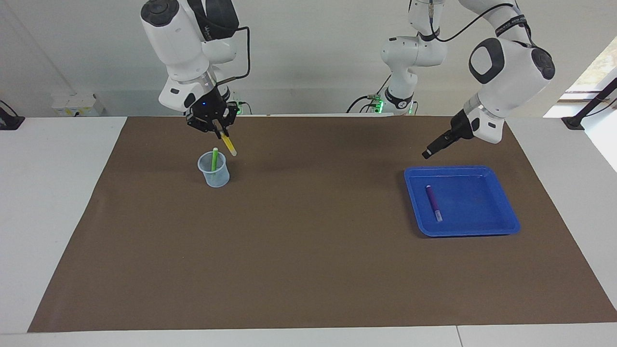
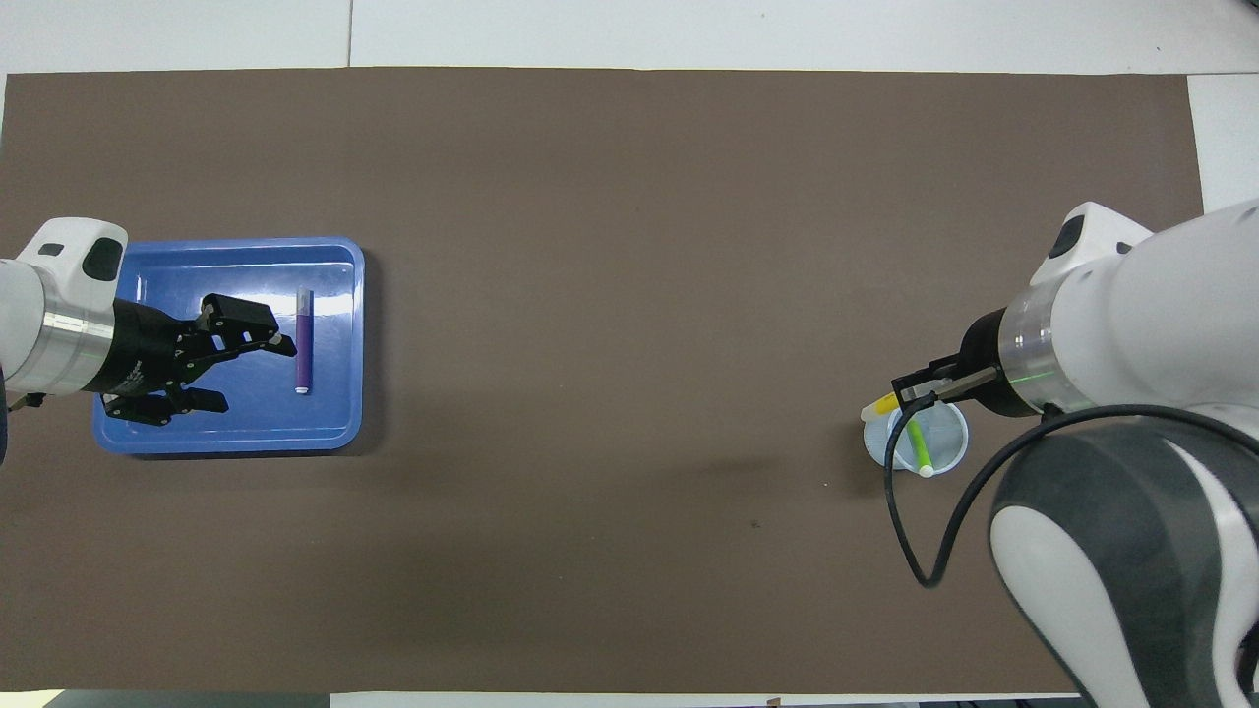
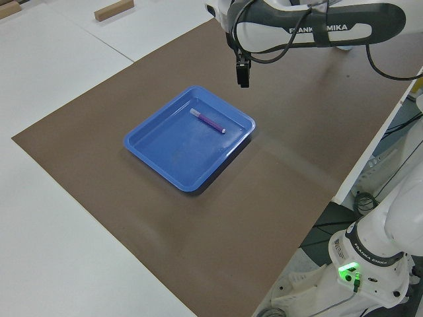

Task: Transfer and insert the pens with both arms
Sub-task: 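Insert the yellow pen into the cup with the right gripper, then grasp the purple pen with the left gripper while the right gripper returns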

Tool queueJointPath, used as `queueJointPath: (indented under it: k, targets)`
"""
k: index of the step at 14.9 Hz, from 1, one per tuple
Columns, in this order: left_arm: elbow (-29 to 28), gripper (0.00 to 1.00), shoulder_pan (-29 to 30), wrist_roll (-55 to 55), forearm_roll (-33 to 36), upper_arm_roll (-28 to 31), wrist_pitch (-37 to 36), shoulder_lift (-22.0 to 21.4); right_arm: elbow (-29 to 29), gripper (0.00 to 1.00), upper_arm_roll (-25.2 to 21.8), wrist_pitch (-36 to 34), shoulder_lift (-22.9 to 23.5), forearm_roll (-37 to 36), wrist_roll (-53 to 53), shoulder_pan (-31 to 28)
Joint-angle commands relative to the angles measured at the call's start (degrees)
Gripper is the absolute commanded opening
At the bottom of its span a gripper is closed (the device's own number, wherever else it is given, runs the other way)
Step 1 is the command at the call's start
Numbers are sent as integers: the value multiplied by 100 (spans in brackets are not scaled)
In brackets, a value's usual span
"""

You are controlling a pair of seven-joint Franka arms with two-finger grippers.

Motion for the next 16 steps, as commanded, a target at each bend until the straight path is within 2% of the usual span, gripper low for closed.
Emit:
queueJointPath:
  k: [1, 5, 9, 10, 12, 13, 14, 15, 16]
  targets:
    - [-29, 100, 79, 992, 430, -30, 651, 438, -688, 10, 39, 233, -399, -306, -736, -279]
    - [-29, 100, 80, 2242, 862, -30, 1416, 1114, -855, 10, 39, 364, -434, -386, -941, -360]
    - [-29, 100, 18, 2657, 1063, -39, 1768, 1440, -1110, 12, 39, 610, -434, -412, -1082, -369]
    - [-29, 96, 1, 2683, 1091, -48, 1812, 1519, -1171, 14, 39, 671, -452, -412, -1082, -360]
    - [-20, 87, -61, 2692, 1091, -48, 1996, 1704, -1251, 28, 39, 716, -505, -412, -1082, -369]
    - [-20, 86, -122, 2684, 1091, -48, 2076, 1792, -1259, 30, 39, 707, -505, -412, -1091, -369]
    - [-12, 85, -131, 2684, 1091, -48, 2138, 1845, -1260, 43, 39, 707, -505, -412, -1091, -369]
    - [6, 84, -131, 2692, 1100, -48, 2182, 1906, -1242, 81, 39, 690, -505, -412, -1082, -369]
    - [6, 84, -131, 2692, 1100, -48, 2260, 1959, -1207, 100, 39, 637, -487, -404, -1082, -377]
